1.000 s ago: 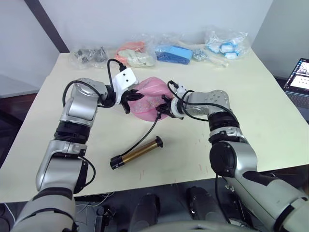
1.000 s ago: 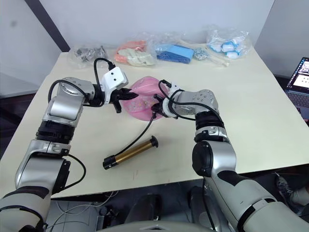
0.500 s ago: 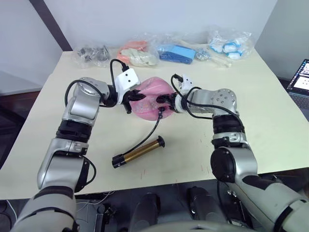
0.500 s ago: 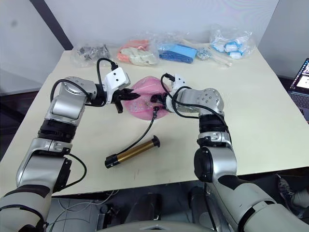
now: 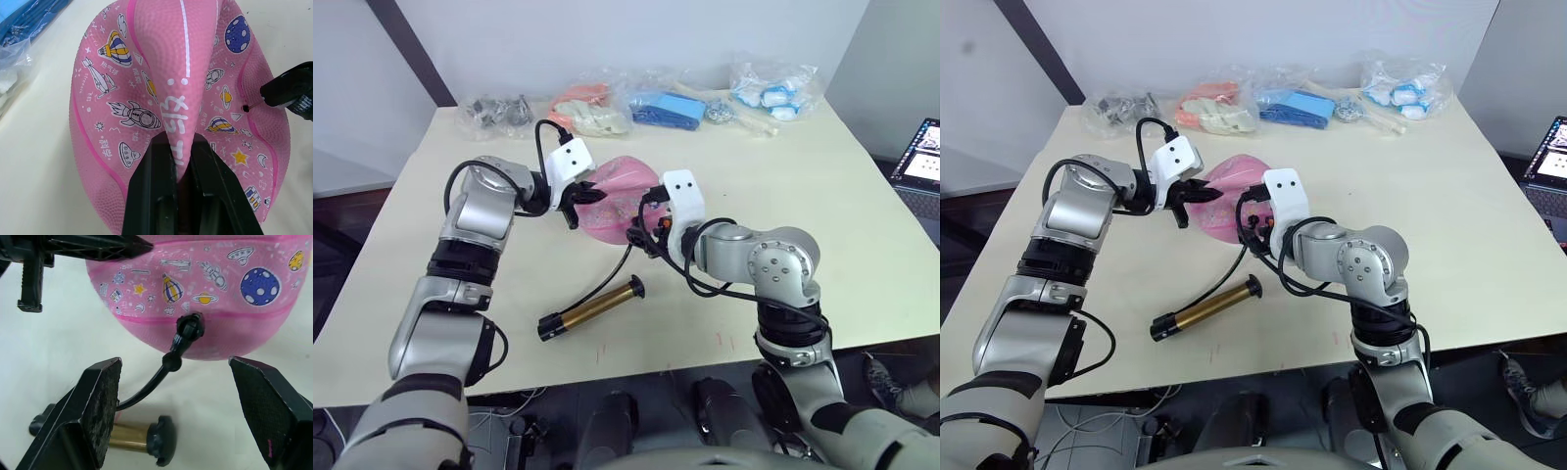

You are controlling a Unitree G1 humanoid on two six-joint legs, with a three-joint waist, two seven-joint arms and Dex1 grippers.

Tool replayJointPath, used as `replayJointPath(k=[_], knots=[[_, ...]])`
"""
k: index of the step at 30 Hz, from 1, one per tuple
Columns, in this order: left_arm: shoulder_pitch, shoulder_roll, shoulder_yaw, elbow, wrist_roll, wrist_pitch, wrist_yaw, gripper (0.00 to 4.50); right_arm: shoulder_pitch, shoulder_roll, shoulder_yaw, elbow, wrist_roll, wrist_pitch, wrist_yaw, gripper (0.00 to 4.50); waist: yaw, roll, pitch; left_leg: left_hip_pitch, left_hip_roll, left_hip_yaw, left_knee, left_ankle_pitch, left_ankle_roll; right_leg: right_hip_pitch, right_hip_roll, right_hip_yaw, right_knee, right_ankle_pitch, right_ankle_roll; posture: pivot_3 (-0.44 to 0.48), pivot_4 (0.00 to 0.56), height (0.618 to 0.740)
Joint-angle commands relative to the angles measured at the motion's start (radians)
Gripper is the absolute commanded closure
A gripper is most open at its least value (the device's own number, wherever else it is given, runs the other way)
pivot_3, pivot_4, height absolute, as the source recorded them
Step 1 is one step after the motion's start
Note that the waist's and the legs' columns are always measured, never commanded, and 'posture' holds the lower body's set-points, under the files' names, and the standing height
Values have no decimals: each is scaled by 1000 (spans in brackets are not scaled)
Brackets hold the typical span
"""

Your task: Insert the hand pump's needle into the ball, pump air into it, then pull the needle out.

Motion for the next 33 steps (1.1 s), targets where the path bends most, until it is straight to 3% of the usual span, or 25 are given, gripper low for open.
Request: replayJointPath(k=[1,7,10,17,33], knots=[[35,1,-54,51,37,14,-13,4500,-11,71,-28,6,-62,-56,-31,820,1,0,0,0,0,0,0,0,0,0,0,0,0,0,0,0,150,740],[33,6,-59,52,40,7,-16,4500,-36,112,-51,83,-115,-114,-18,820,1,0,0,0,0,1,0,0,0,0,0,0,0,0,0,0,150,740],[32,7,-60,51,40,8,-18,4500,-56,130,-56,108,-115,-132,-3,1557,1,0,0,0,0,0,0,0,0,0,0,0,0,0,0,0,150,740],[41,12,-57,43,38,12,-17,4500,-63,166,-57,107,-83,-135,26,1557,0,0,0,0,0,0,0,0,0,0,0,0,0,0,0,0,150,740],[44,12,-58,42,37,13,-17,4500,-91,125,-32,111,-37,-117,95,1557,0,0,0,0,0,0,0,0,0,0,0,0,0,0,0,0,150,740]])
